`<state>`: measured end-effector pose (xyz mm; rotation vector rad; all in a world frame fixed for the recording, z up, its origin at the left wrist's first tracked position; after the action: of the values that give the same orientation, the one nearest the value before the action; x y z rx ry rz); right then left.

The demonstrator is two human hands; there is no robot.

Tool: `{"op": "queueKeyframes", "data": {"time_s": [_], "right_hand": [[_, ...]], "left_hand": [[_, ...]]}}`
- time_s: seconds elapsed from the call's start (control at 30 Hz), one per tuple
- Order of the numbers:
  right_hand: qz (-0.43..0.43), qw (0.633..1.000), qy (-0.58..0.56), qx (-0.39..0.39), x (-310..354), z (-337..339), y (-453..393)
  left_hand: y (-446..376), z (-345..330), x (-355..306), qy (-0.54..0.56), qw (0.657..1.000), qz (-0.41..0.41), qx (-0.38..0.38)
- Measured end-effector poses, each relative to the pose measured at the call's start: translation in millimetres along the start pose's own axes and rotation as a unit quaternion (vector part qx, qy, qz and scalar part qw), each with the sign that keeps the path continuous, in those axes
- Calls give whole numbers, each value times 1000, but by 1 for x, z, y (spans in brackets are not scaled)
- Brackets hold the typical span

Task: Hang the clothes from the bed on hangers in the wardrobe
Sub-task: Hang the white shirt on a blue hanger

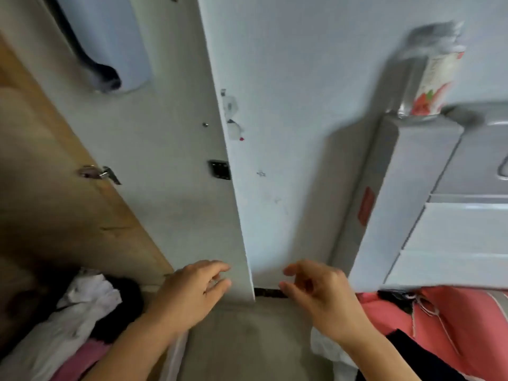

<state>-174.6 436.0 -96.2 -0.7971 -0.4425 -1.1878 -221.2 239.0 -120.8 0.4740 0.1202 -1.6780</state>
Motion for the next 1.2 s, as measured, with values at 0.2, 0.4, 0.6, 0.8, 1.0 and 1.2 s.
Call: {"op": "queueKeyframes", "data": {"time_s": [0.2,0.4,0.6,0.8,1.0,1.2], "right_hand": [[168,979,-59,104,90,-85,-92],[336,924,-73,168,199,-137,-147],[424,871,-158,190,328,-158,-182],[489,815,-261,170,459,-146,-205],[516,768,-368,96,574,-118,-244],[510,717,-468,81,689,-108,-283]], "left_hand": [[47,82,118,28,978,174,-108],[123,158,183,23,928,306,-212],[211,265,200,-53,848,350,-394],[263,378,189,-111,787,286,-535],[300,512,185,-204,726,222,-619],[324,612,193,-305,651,236,-654]]}}
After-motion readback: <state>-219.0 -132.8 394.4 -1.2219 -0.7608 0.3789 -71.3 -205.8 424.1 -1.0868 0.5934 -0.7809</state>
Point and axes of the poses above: each hand's wrist, its own y-axis away from the middle knuckle, its own z-axis out of the back of the hand, x = y × z, the point moved 10 cm from there along -y, towards the middle knuckle, and after that the axes turned 11 degrees about z, right-handed, at the moved point
